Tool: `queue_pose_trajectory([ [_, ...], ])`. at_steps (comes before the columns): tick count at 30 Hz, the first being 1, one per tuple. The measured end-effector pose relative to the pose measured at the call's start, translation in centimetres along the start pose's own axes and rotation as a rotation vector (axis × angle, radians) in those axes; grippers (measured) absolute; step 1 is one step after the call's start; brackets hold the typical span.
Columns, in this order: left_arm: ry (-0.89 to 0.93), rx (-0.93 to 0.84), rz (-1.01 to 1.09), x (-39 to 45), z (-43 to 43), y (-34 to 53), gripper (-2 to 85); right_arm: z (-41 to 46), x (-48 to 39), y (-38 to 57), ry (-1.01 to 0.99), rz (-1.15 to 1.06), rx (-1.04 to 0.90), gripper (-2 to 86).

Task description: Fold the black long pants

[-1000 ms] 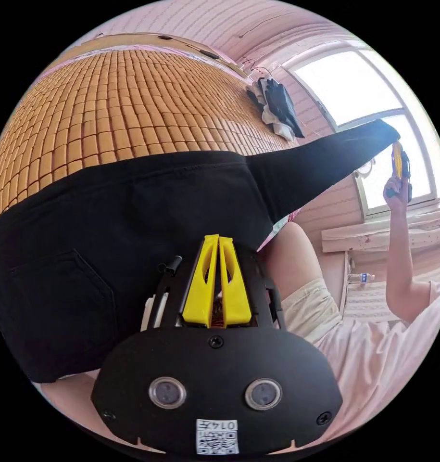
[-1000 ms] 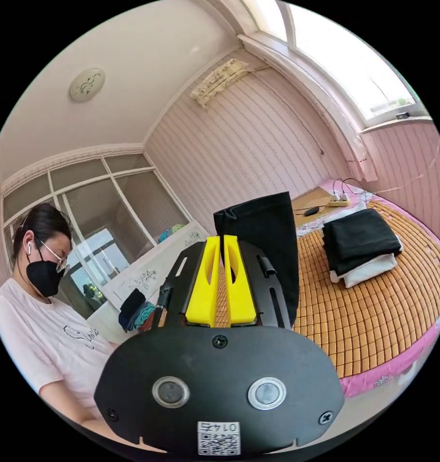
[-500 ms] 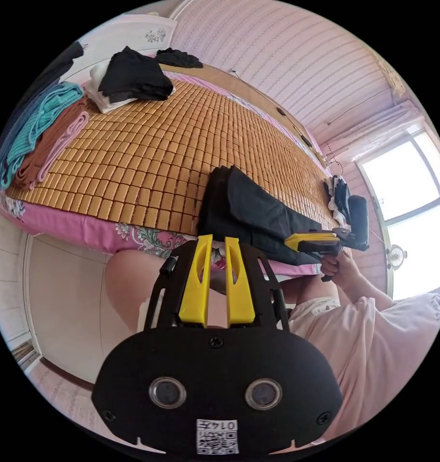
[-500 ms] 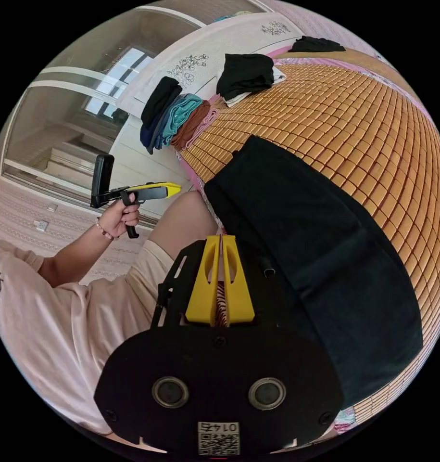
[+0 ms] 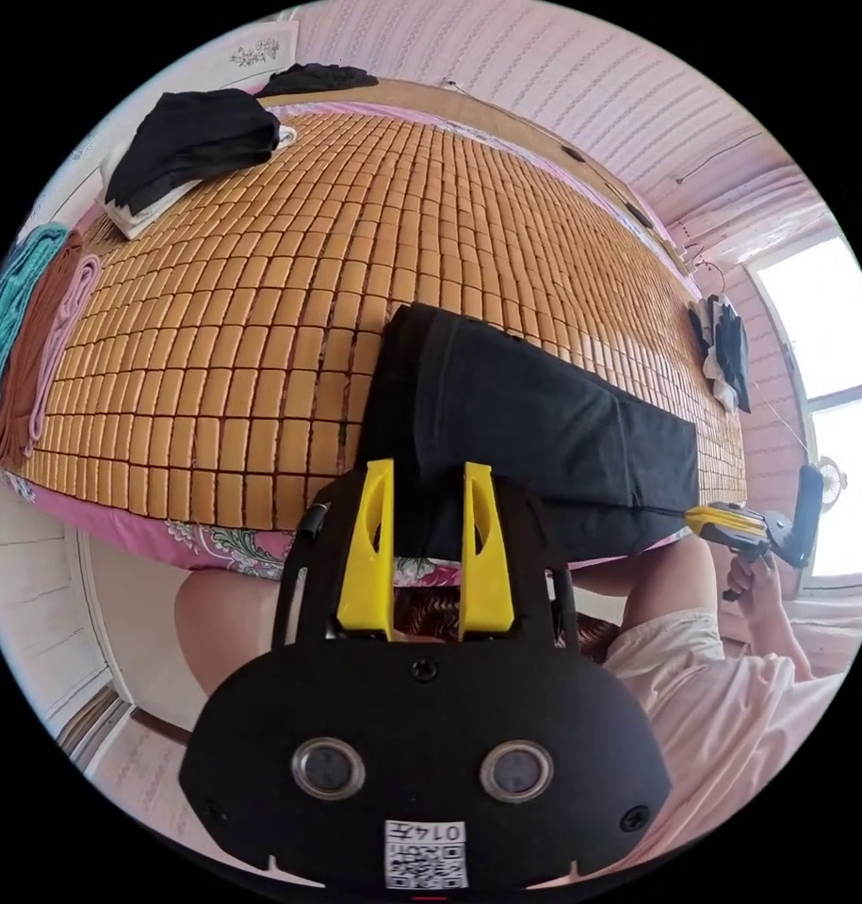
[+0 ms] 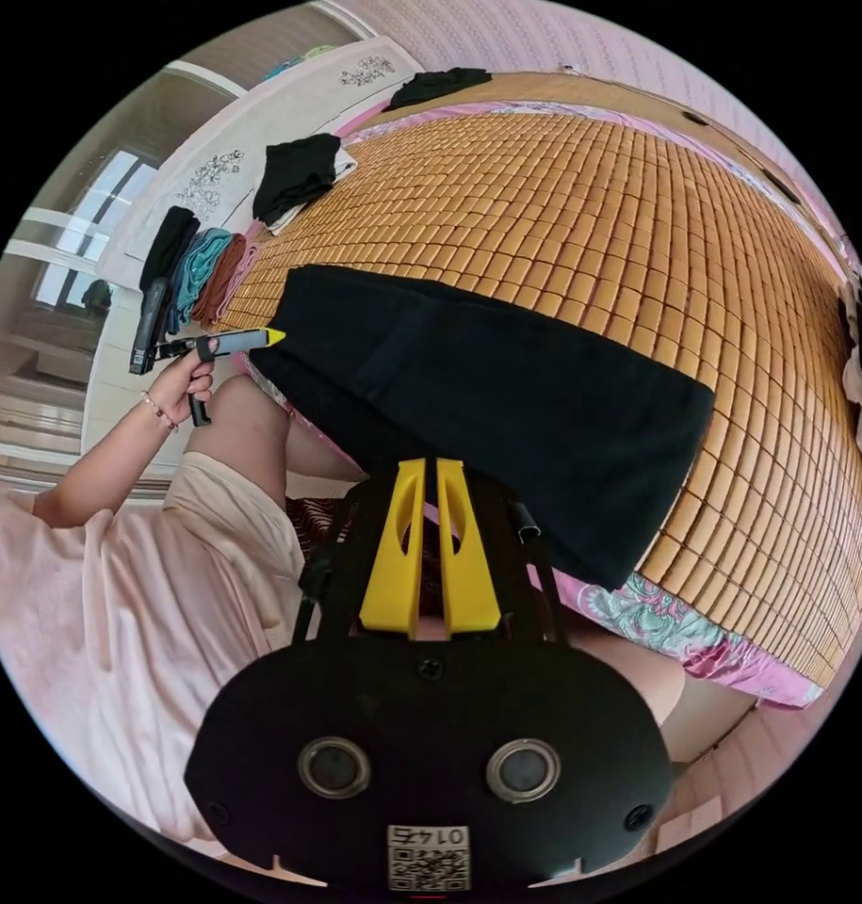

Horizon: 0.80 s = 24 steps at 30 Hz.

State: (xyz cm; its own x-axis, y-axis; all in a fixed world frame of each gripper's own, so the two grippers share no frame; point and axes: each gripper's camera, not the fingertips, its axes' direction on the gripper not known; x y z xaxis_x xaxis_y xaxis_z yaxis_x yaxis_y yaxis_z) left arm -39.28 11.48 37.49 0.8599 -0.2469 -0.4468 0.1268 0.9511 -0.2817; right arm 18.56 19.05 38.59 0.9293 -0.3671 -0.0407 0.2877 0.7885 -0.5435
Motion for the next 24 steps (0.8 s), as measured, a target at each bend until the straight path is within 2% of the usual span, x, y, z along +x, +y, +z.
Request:
queue_pose_trajectory([
  [2, -0.024, 0.038, 0.046, 1.4, -1.1, 0.7, 4.5, -1.9, -0.5, -0.9, 0.073, 0.053, 0.028, -0.3],
  [8, -0.009, 0.168, 0.123, 4.1, -4.5, 3.0, 3.3, -4.9, -2.4, -5.0, 0.203, 0.146, 0.003, -0.9],
  [10, -0.013, 0.154, 0.104, 3.7, -3.4, 3.0, 3.5, -4.7, -3.2, -6.4, 0.218, 0.153, -0.041, -0.9],
  [14, -0.115, -0.021, 0.108, 3.1, 3.9, 2.6, 5.3, -4.4, -5.6, -9.6, 0.261, 0.155, -0.097, -0.9],
  [18, -0.097, 0.029, 0.073, 3.3, 3.6, 3.5, 6.2, -5.5, -7.9, -12.4, 0.290, 0.135, -0.104, -0.9],
  [24, -0.200, 0.098, 0.112, 5.1, 1.7, 7.5, 7.3, -7.7, -11.8, -19.3, 0.305, 0.030, -0.214, -0.6],
])
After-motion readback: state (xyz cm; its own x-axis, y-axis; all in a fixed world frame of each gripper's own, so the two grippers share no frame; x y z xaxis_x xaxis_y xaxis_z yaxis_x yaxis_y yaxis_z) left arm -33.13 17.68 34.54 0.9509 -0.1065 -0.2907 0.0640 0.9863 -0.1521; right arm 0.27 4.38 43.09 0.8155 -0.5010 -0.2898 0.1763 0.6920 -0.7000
